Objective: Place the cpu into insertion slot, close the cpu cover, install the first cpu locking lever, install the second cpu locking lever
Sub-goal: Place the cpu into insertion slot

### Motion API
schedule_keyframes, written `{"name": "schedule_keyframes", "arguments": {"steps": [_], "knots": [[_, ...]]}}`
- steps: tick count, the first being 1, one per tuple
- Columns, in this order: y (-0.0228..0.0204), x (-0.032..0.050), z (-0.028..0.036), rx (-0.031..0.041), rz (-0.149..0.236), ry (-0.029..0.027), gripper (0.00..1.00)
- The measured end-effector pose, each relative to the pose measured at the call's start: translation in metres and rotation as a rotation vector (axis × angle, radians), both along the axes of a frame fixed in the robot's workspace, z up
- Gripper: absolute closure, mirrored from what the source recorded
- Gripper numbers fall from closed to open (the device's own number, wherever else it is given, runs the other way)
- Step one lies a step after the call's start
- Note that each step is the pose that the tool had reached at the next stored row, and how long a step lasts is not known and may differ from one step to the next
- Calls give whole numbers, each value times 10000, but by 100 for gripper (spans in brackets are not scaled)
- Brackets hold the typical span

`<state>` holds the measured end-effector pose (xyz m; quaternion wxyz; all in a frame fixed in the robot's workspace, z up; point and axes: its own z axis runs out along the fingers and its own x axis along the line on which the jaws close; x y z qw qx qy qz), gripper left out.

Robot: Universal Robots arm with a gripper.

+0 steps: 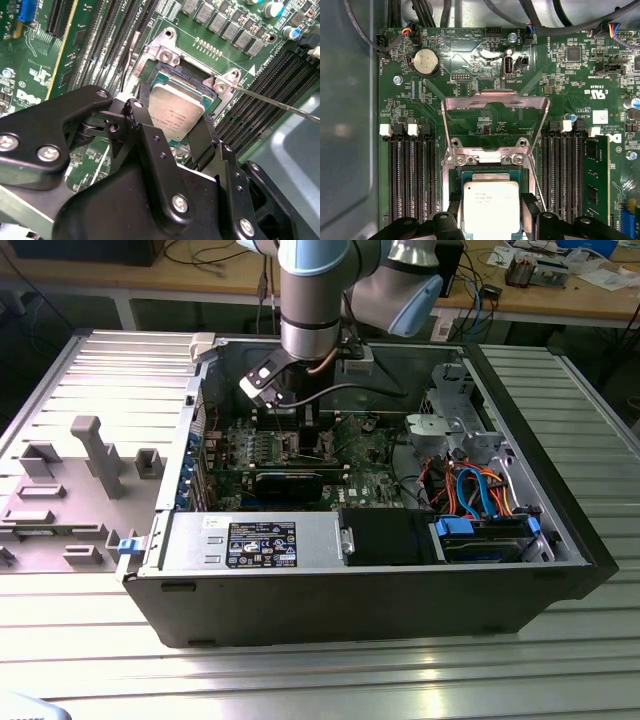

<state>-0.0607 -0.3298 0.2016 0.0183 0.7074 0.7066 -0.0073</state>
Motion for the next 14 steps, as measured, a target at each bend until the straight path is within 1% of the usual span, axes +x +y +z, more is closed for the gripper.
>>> {"name": "schedule_keyframes", "arguments": {"steps": [7,14], "knots": [[1,-9,-38,-4,-37,3,45],[1,-8,-48,-1,-38,1,45]]}}
